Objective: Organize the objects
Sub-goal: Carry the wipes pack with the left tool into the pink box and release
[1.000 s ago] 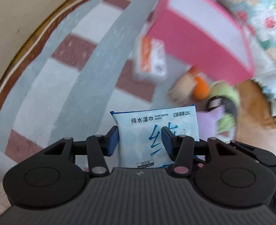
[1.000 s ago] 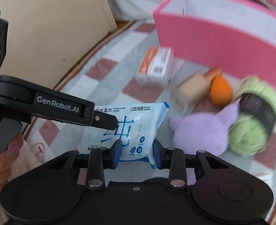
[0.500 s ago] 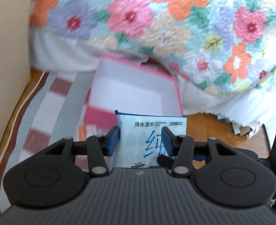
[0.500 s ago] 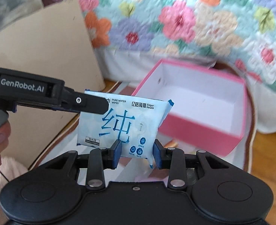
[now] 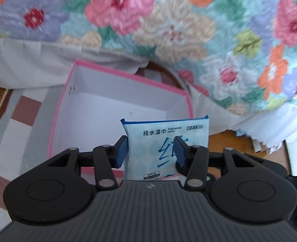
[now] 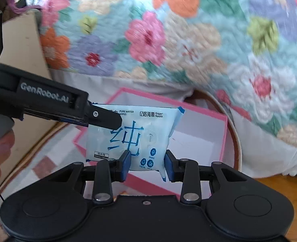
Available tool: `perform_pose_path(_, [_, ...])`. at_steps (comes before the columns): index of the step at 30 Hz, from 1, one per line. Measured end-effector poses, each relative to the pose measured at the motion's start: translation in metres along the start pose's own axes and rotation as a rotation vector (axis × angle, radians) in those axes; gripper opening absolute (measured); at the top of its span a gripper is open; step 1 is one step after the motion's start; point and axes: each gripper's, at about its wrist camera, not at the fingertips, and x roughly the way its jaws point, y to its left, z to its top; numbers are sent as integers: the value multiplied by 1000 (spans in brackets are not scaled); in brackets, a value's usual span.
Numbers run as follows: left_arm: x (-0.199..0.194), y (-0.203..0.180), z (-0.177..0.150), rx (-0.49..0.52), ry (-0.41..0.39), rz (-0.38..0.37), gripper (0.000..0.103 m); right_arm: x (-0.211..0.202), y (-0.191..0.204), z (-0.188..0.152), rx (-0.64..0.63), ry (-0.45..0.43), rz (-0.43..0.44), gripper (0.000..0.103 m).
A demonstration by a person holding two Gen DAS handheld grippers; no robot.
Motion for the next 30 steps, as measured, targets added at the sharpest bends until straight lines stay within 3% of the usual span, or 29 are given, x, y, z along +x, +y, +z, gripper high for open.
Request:
perform_pose_path(5, [50,11,4,-12,64,9,48,32,-22,-5,73,24,1,41])
perform_pose_path(15, [138,22,31,-37,127,-4,48,99,-31,15,-40,186,-165,41])
perform_pose_path(27, [183,17,52,34,153,27,48,152,-49,18,-94,230,-254,40])
perform_pose_path(30, [189,18,52,27,153,55,49,153,-53,16,-94,199,-288,42])
